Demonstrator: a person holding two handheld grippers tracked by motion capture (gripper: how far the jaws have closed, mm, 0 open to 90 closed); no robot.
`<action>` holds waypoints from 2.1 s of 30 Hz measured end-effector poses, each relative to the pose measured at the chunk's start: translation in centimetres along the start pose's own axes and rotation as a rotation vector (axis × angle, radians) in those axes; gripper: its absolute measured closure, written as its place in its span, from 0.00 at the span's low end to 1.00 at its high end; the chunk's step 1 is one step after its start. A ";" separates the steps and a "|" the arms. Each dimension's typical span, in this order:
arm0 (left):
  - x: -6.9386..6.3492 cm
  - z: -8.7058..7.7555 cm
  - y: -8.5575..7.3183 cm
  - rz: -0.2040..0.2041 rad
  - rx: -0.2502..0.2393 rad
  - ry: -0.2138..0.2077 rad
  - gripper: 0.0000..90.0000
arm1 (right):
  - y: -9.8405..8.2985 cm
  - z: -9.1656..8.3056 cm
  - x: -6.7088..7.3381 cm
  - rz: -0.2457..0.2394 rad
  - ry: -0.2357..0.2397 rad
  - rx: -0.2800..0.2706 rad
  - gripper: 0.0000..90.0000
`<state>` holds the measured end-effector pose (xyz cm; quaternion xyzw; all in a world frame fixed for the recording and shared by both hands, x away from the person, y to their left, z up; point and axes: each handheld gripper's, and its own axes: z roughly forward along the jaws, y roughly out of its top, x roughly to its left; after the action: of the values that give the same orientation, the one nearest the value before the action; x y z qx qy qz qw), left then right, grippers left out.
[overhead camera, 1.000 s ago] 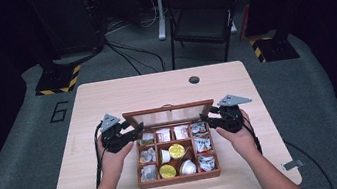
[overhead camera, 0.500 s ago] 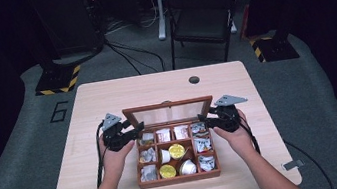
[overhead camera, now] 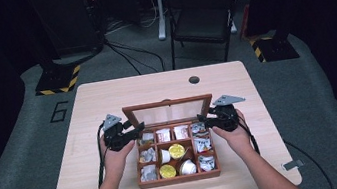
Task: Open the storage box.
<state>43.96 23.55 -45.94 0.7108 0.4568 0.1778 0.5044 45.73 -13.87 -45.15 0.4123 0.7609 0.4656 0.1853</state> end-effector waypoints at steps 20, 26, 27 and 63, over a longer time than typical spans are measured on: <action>0.2 1.0 -0.6 -0.007 0.020 0.016 0.48 | -0.2 0.9 -0.1 0.011 -0.008 0.016 0.54; 0.3 1.3 -0.7 -0.019 0.017 0.019 0.48 | -0.2 1.1 -0.1 0.014 -0.010 0.014 0.54; 0.3 1.3 -0.8 -0.020 0.020 0.016 0.47 | -0.2 1.1 -0.1 0.014 -0.008 0.012 0.54; 0.5 2.8 -1.4 -0.024 0.028 0.022 0.46 | -0.5 2.0 -0.4 0.023 -0.009 0.029 0.52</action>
<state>45.58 22.55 -48.44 0.7104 0.4732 0.1730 0.4914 47.06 -13.19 -46.63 0.4258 0.7620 0.4546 0.1772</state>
